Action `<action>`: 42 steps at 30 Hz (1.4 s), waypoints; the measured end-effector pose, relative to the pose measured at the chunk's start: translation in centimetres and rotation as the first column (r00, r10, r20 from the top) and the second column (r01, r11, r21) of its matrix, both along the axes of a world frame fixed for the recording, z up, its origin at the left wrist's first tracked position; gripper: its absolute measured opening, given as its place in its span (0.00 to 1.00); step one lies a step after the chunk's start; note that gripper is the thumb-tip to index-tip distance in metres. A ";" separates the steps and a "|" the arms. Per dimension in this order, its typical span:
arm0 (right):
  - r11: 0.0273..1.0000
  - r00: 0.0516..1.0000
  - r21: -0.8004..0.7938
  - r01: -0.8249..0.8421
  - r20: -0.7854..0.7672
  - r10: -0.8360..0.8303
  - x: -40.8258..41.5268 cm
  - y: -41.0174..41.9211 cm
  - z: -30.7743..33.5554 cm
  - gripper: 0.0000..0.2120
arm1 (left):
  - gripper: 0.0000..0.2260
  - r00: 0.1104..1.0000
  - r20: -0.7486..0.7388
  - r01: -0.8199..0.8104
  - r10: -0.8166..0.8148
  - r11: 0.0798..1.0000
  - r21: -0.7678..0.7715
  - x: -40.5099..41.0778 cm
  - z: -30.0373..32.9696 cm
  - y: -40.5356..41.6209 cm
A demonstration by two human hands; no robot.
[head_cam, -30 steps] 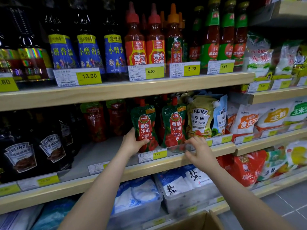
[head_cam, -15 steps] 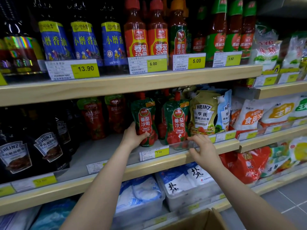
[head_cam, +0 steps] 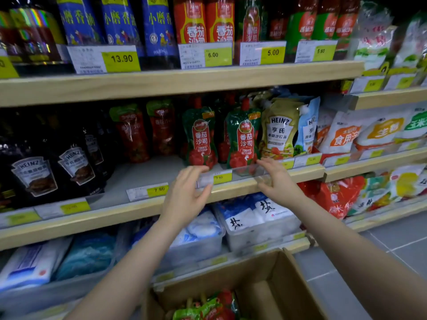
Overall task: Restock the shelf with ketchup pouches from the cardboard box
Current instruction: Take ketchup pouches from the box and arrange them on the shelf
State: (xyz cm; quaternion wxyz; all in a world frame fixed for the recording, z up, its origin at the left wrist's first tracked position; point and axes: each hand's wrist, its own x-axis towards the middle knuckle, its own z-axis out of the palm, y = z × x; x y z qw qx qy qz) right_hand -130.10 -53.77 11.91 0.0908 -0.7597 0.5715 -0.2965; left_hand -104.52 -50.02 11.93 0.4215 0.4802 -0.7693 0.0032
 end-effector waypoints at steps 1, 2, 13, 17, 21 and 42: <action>1.000 1.000 -0.010 -0.014 0.011 0.014 0.1 0.7 -0.4 0.26 | 0.15 0.999 0.022 0.037 -0.037 0.999 0.019 0.0 -1.5 1.5; 0.999 0.999 -0.022 -0.026 0.023 0.027 0.2 1.5 -1.0 0.26 | 0.16 0.997 0.039 0.059 -0.061 0.997 0.051 0.1 -3.1 2.8; 0.964 0.975 0.159 -0.211 0.099 0.197 2.2 10.5 -14.1 0.17 | 0.20 0.949 0.316 -0.161 0.025 0.896 0.413 7.1 -19.1 12.0; 0.922 0.975 0.334 -0.197 0.164 0.149 2.9 12.3 -19.8 0.17 | 0.22 0.920 0.389 -0.223 0.047 0.879 0.422 7.4 -21.3 12.0; 0.833 0.981 0.534 -0.148 0.188 0.054 4.0 13.0 -24.4 0.14 | 0.23 0.934 0.341 -0.262 0.108 0.857 0.444 7.5 -22.2 11.5; 0.712 0.975 0.698 0.077 0.095 -0.200 7.5 11.7 -27.2 0.10 | 0.21 0.945 0.285 -0.279 0.161 0.849 0.449 7.0 -22.2 11.1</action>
